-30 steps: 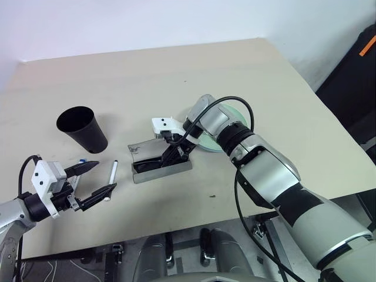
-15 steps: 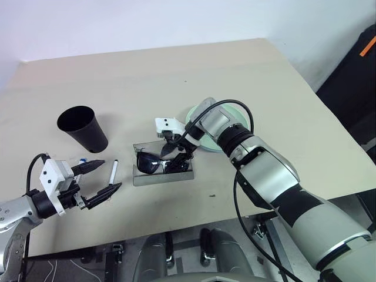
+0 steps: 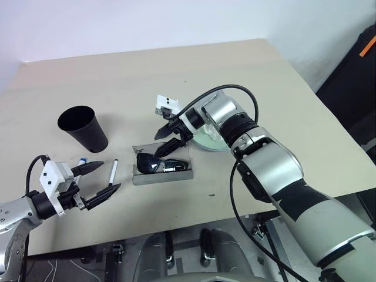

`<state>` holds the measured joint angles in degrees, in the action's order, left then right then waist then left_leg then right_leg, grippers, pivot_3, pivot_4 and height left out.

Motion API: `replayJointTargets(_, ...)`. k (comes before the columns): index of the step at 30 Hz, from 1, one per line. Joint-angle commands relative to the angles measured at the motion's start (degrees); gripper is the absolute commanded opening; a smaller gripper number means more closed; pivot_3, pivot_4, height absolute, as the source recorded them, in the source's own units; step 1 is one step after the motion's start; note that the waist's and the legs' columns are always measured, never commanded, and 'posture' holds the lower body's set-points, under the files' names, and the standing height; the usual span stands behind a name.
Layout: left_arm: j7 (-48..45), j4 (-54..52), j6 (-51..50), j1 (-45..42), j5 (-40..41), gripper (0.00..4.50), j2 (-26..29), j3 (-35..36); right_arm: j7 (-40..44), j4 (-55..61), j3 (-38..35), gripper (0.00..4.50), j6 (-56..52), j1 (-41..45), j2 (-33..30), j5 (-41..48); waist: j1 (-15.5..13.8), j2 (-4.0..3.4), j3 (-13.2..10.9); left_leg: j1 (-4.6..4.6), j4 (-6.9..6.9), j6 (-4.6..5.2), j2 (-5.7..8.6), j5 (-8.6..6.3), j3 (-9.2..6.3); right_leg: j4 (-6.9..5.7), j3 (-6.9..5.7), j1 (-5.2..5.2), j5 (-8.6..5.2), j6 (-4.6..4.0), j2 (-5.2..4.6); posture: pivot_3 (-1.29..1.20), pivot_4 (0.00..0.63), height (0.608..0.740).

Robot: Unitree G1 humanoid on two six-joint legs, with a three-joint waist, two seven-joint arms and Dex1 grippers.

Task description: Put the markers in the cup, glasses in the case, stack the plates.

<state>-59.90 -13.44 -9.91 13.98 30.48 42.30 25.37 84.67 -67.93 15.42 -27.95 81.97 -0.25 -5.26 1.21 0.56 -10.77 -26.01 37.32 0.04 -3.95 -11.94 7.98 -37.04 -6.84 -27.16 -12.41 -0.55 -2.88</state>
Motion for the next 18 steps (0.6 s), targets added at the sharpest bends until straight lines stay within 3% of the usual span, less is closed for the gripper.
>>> replayJointTargets(1, -0.71, 0.57, 1.35, -1.08, -0.16, 4.50, 0.59, 0.09, -0.34, 2.49, -0.19, 4.43, -1.22, -0.40, 1.63, 0.75, 0.03, 0.00, 0.00, 0.00, 0.00, 0.00, 0.00, 0.00, 0.00, -0.01, 0.00, 0.00, 0.00, 0.00, 0.00, 0.00, 0.150, 0.740)
replayJointTargets(7, -1.18, 1.59, 1.80, -1.95, -0.49, 4.50, 0.59, -0.19, -1.09, 4.20, 0.24, 4.43, -4.47, -2.53, 3.52, 0.87, 0.02, 0.01, 0.00, 0.01, 0.02, 0.00, 0.00, 0.00, 0.00, -0.03, 0.00, 0.01, 0.00, 0.01, 0.00, 0.00, 0.150, 0.740)
replayJointTargets(18, -1.64, 2.14, 2.24, -1.59, -0.90, 4.50, 0.89, 0.04, 4.67, 20.58, 5.38, 4.43, -14.49, -9.05, 1.36, 2.22, -0.01, 0.02, 0.01, 0.01, 0.03, 0.00, 0.00, 0.00, 0.00, -0.05, 0.00, 0.01, 0.00, 0.01, -0.01, 0.00, 0.150, 0.740)
